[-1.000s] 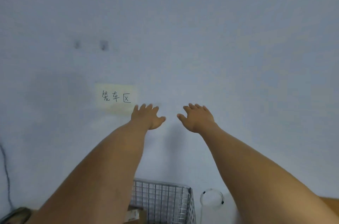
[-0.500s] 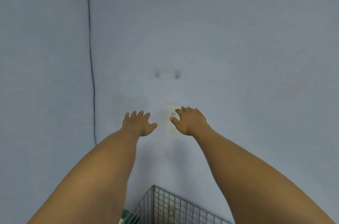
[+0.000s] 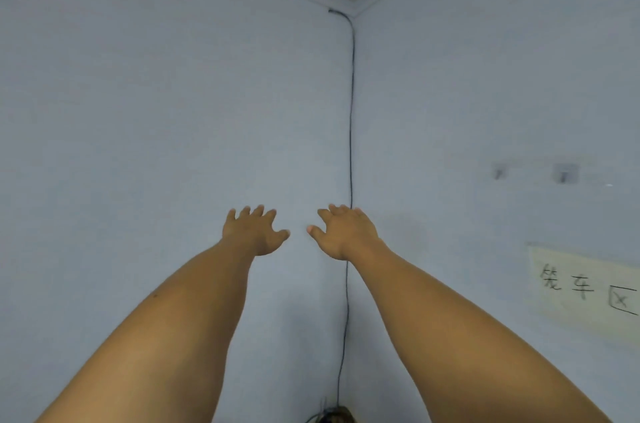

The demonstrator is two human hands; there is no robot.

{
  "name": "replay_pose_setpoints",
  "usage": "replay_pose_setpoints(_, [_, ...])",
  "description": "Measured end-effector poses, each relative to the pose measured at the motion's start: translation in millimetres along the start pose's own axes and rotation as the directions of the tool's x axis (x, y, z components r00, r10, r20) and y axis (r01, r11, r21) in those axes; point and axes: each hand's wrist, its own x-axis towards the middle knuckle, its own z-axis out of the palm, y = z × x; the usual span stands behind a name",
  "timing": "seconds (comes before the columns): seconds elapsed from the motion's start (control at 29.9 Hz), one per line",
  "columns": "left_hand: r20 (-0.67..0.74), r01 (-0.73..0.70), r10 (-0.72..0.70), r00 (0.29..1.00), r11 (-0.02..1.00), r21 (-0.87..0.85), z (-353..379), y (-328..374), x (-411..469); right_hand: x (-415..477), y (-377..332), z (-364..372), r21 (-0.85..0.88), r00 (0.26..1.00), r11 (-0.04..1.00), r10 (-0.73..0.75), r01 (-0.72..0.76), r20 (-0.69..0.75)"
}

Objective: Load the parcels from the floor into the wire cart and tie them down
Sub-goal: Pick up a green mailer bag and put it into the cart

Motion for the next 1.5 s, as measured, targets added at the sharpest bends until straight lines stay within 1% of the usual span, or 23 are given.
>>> replay_pose_setpoints(0.17, [0.01,0.132,-0.132,0.991,0.991,0.024,12.9,-91.9,17.9,66.9,-77.6,16.5,0.074,0.995,0.992,-0.099,0.1,-0.025])
replay_pose_setpoints(0.37, [0.013,0.214,-0.214,0.977,0.976,0.044,43.6,-159.0,63.1,143.4,-132.6,52.9,0.062,0.982,0.98,-0.186,0.187,-0.022])
replay_pose_setpoints(0.57, [0.001,0.26,-0.261,0.965,0.965,0.036,71.2,-199.3,140.5,239.5,-152.5,90.7,0.078,0.974,0.971,-0.225,0.227,-0.04])
replay_pose_setpoints(0.73, [-0.029,0.192,-0.191,0.981,0.981,0.012,78.8,-192.9,240.9,324.4,-136.3,100.9,0.067,0.978,0.978,-0.193,0.199,-0.084])
replay_pose_setpoints(0.87, [-0.046,0.079,-0.08,0.996,0.996,-0.037,98.5,-153.9,326.7,378.6,-86.0,110.0,0.009,0.985,0.993,-0.118,0.121,-0.126])
replay_pose_setpoints(0.93, [-0.033,-0.001,-0.001,0.999,0.998,-0.06,109.6,-123.4,360.7,393.0,-48.1,118.6,-0.012,0.993,0.999,-0.044,0.043,-0.109])
replay_pose_setpoints(1.0, [-0.033,-0.092,0.089,0.996,0.991,-0.094,121.8,-84.8,395.1,395.7,-2.8,128.9,-0.043,0.994,0.997,0.064,-0.067,-0.084])
replay_pose_setpoints(1.1, [-0.051,-0.232,0.228,0.972,0.965,-0.125,132.1,-16.8,436.7,390.2,64.1,135.1,-0.075,0.973,0.972,0.217,-0.222,-0.074])
replay_pose_setpoints(1.17, [-0.055,-0.353,0.348,0.936,0.923,-0.153,138.1,33.7,457.4,381.5,99.8,135.1,-0.101,0.95,0.945,0.304,-0.311,-0.076])
replay_pose_setpoints(1.27, [-0.088,-0.514,0.507,0.857,0.832,-0.21,140.9,109.7,477.3,360.3,146.7,130.9,-0.15,0.889,0.876,0.449,-0.458,-0.094])
replay_pose_setpoints(1.37, [-0.124,-0.612,0.604,0.787,0.742,-0.274,141.0,170.3,484.9,330.5,183.1,126.6,-0.204,0.8,0.774,0.589,-0.6,-0.116])
replay_pose_setpoints(1.5, [-0.132,-0.715,0.716,0.686,0.629,-0.306,146.5,222.1,481.3,288.1,212.6,122.3,-0.236,0.664,0.626,0.732,-0.744,-0.151])
